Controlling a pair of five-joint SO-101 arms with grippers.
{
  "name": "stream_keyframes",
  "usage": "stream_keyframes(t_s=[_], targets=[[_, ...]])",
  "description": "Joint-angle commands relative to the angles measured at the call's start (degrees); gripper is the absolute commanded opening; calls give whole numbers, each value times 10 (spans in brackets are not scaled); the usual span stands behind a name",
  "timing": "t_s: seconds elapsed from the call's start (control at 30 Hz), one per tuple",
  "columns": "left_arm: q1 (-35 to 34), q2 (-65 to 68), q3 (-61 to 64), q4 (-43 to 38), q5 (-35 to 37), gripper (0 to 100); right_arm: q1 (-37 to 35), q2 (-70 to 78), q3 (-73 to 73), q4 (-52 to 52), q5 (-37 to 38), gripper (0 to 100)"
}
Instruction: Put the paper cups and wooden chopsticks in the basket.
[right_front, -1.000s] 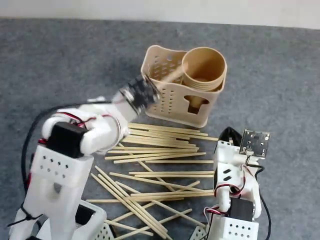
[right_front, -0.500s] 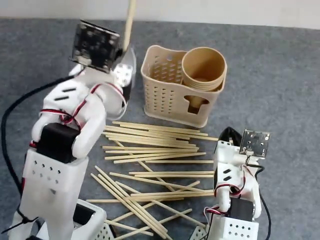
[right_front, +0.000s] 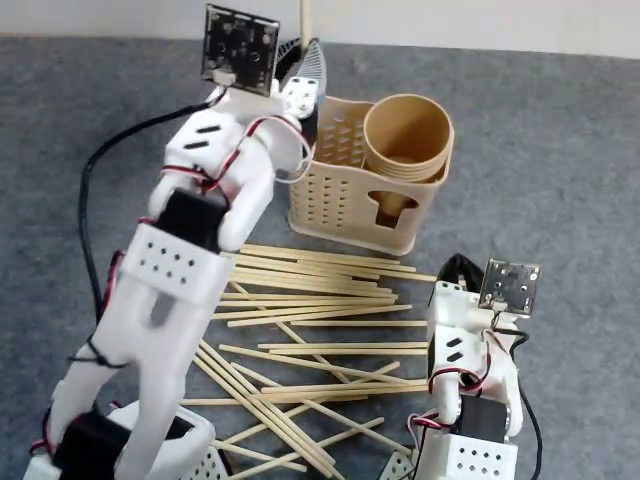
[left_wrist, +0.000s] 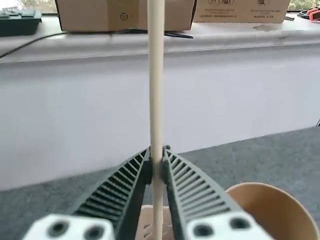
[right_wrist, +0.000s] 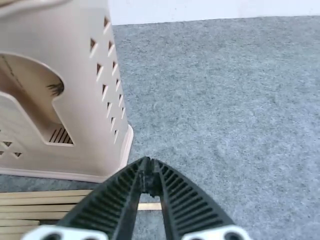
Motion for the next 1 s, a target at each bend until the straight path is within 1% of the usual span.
stream_keyframes(t_s=[0.0, 0.13, 0.17, 0.23, 0.3, 0.37, 0.53, 0.77, 0.87, 0.97], targets=[[14, 27, -15, -21, 14, 5, 2, -8, 10, -12, 6, 9], [11, 57, -15, -21, 15, 8, 2, -8, 10, -12, 6, 9], [11, 61, -15, -20, 14, 24, 2, -8, 10, -12, 6, 9], [11, 67, -15, -18, 16, 94, 2, -8, 10, -12, 6, 9], [11, 68, -19, 8, 19, 139, 2, -8, 10, -12, 6, 9], [10, 68, -22, 23, 33, 140, 2, -8, 10, -12, 6, 9], [8, 52, -16, 25, 33, 140, 2, -8, 10, -12, 6, 9], [3, -12, -15, 119, 32, 140, 2, -8, 10, -12, 6, 9], [-22, -33, -15, 171, 32, 140, 2, -8, 10, -12, 6, 9], [-69, -47, -15, 225, 34, 139, 2, -8, 10, -12, 6, 9]])
